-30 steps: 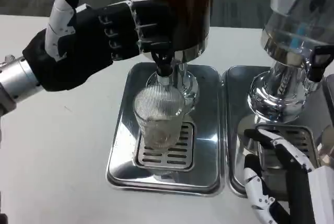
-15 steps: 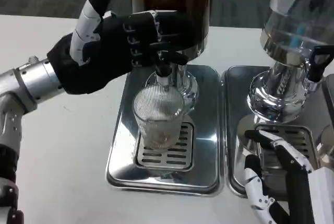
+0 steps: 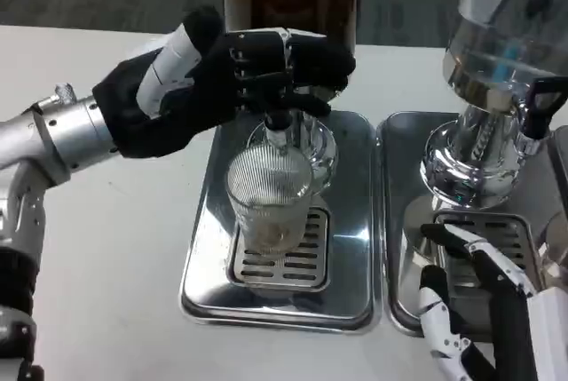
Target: Grasp the cup under the faucet to collect the drink, then remove the cup.
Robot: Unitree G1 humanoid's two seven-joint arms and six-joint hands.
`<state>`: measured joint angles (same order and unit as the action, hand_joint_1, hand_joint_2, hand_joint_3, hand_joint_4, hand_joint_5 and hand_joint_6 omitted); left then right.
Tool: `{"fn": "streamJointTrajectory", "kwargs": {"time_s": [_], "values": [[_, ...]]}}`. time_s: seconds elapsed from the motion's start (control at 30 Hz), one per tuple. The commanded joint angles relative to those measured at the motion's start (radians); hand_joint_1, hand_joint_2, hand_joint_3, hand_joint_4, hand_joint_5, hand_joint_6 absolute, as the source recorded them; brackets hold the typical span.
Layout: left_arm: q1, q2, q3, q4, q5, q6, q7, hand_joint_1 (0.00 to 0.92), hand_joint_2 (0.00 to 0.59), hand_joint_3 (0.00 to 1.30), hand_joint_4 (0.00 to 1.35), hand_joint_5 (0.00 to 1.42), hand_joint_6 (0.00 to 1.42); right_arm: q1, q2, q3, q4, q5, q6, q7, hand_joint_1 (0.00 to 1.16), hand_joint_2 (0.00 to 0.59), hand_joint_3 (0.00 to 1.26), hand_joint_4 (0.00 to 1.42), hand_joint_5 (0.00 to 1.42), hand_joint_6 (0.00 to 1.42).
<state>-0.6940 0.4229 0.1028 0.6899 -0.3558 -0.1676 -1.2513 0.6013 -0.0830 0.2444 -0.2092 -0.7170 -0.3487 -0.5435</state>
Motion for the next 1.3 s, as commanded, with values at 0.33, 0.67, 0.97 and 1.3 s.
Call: {"fn": "streamJointTrajectory", "kwargs": {"time_s": [0.33,0.67,0.97,1.3], "values": [[0.054,0.006,-0.028,-0.029,0.031,-0.071,-0.013,0.0,0.021,0.31,0.18,0.16,0.26,0.022,-0.004,-0.003,-0.023,0.003,0.003,0.006,0.29,0.438,0.38,0.33,0.33,0.22],[0.08,0.008,-0.037,-0.036,0.033,-0.141,-0.023,0.0,0.022,0.31,0.18,0.16,0.26,0.025,-0.01,-0.01,-0.036,0.007,0.002,0.018,0.29,0.438,0.38,0.33,0.33,0.22],[0.11,0.014,-0.053,-0.052,0.046,-0.232,-0.011,0.0,0.03,0.32,0.18,0.16,0.25,0.014,-0.013,-0.02,-0.042,0.012,0.004,0.036,0.29,0.438,0.37,0.32,0.32,0.22],[0.139,0.025,-0.08,-0.081,0.057,-0.297,0.02,0.0,0.036,0.31,0.18,0.16,0.25,0.006,-0.019,-0.034,-0.046,0.02,0.0,0.056,0.29,0.438,0.37,0.32,0.31,0.22]]}}
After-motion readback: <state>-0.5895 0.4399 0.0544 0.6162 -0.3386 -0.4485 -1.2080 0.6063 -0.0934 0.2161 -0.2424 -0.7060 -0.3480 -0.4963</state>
